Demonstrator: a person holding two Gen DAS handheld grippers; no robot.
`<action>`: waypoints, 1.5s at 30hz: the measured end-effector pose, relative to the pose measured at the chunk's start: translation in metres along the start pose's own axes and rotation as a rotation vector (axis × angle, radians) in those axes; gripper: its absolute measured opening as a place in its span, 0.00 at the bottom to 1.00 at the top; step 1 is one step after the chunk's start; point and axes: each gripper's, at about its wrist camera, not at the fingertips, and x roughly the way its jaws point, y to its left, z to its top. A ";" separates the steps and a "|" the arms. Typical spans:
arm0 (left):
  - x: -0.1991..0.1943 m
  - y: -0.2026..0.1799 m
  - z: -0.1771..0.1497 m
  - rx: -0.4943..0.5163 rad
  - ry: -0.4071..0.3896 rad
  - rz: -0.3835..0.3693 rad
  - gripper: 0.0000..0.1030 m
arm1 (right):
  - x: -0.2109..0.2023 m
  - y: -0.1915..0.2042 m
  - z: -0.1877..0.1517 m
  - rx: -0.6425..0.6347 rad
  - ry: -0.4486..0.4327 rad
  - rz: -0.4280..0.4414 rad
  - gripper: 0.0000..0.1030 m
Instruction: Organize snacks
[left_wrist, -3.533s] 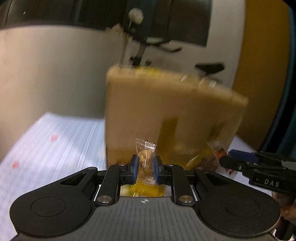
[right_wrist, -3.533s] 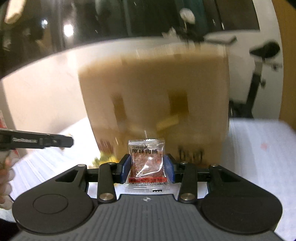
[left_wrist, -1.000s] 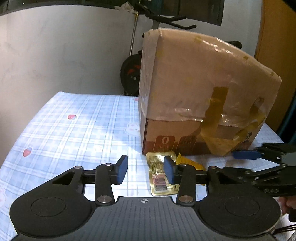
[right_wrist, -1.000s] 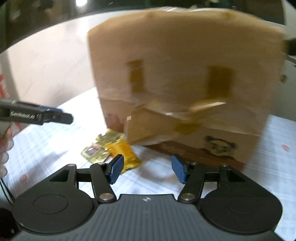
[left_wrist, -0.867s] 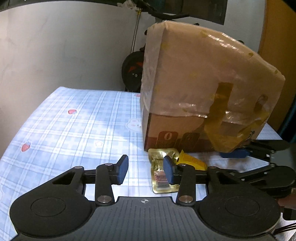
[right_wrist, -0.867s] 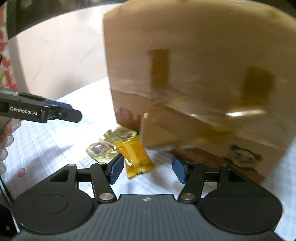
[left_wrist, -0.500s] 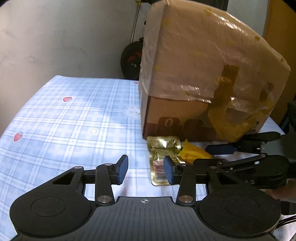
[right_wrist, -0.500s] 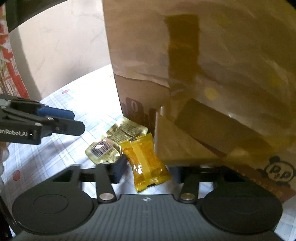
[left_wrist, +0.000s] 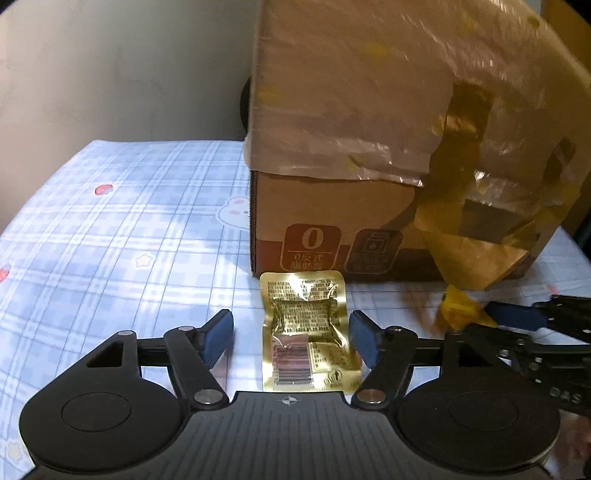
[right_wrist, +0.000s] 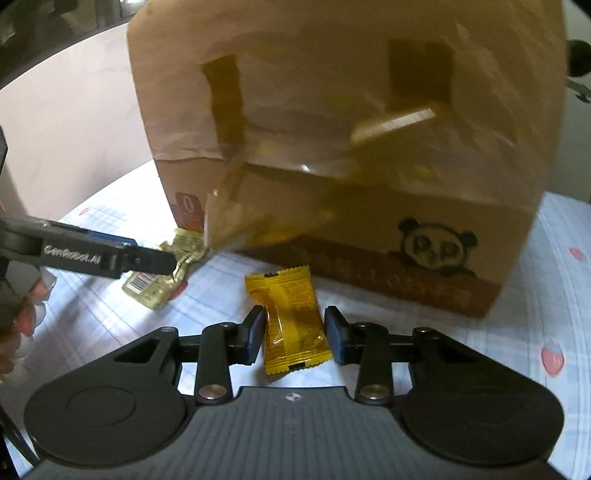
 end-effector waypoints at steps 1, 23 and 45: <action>0.003 -0.002 0.000 0.007 0.004 0.009 0.70 | -0.001 0.000 -0.002 -0.003 -0.011 -0.003 0.37; -0.020 -0.023 -0.016 0.025 -0.064 0.023 0.18 | 0.003 -0.011 -0.012 0.060 -0.074 -0.041 0.36; -0.026 -0.010 -0.028 0.002 -0.054 0.058 0.35 | 0.004 -0.012 -0.011 0.063 -0.068 -0.031 0.36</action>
